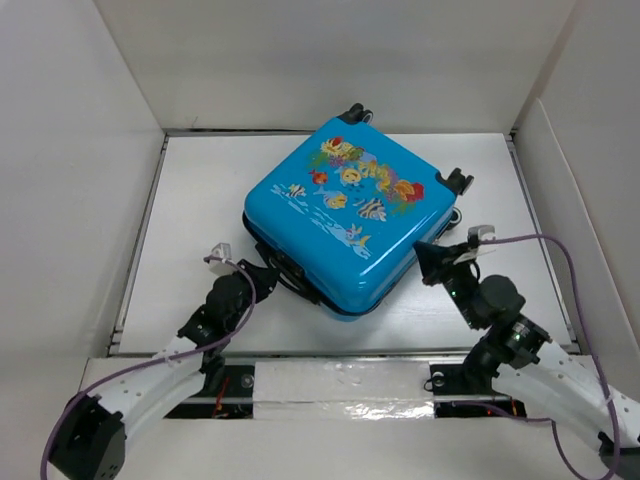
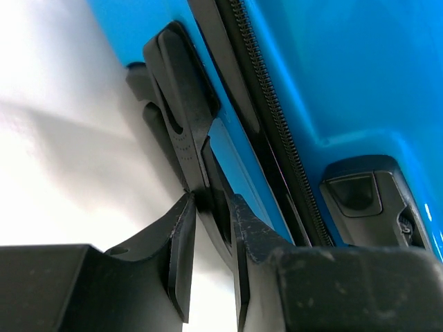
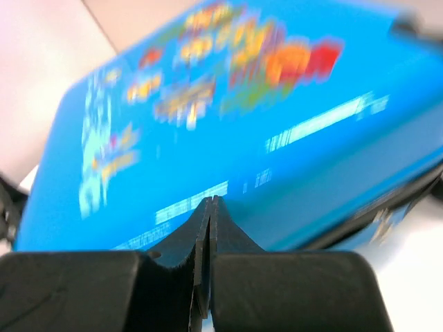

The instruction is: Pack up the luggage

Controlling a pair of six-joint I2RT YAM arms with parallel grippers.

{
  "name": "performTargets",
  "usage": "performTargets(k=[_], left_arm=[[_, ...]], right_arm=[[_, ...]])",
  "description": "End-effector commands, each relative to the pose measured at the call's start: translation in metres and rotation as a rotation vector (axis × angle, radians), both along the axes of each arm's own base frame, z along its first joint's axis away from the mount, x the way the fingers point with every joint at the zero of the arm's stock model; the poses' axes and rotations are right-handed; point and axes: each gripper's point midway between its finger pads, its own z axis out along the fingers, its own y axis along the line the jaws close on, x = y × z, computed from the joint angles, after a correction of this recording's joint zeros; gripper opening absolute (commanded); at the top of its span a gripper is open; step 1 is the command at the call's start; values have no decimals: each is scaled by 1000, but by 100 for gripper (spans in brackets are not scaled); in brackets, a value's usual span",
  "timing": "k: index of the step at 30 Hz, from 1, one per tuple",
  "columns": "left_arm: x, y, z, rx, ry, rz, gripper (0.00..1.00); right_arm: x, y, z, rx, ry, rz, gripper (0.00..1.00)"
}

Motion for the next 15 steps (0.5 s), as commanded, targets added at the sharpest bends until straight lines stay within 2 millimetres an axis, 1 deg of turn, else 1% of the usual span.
performTargets(k=[1,2,3,4,5,6,7,8,9,10,11,12,13,14,15], left_arm=[[-31,-19,-11,-31,59,-90,0],[-33,-19,-7,-35,50,-91,0],[-34,-19,-3,-27,49,-89,0],[-35,-21,4,-8,37,-95,1],[-34,-22,12,0,12,-103,10],[-32,-19,18,29,-7,-98,25],[-28,-17,32,48,-31,-83,30],[-26,-14,40,65,-47,-70,35],[-22,-11,50,75,-65,-51,42],[-17,-6,68,88,-102,-23,45],[-14,-4,78,92,-127,-8,48],[-12,-1,88,94,-149,9,50],[-8,5,105,99,-188,46,50],[-7,5,113,98,-206,44,50],[-7,4,119,99,-223,36,36]], right_arm=[[-6,14,-20,-185,69,175,0],[-9,20,-21,-203,93,223,0],[-17,29,-31,-207,149,282,0],[-21,33,-45,-227,201,307,0],[-31,39,-59,-237,224,345,0],[-36,41,-66,-222,239,354,0],[-43,42,-61,-187,207,366,0],[-49,42,-65,-170,205,376,0],[-57,42,-74,-150,228,383,0],[-61,41,-74,-132,225,383,0],[-65,38,-65,-87,195,386,2],[-66,37,-71,-65,210,375,6],[-69,36,-68,-32,203,375,11],[-70,35,-73,-40,212,374,12],[-70,34,-77,-42,236,364,12]])
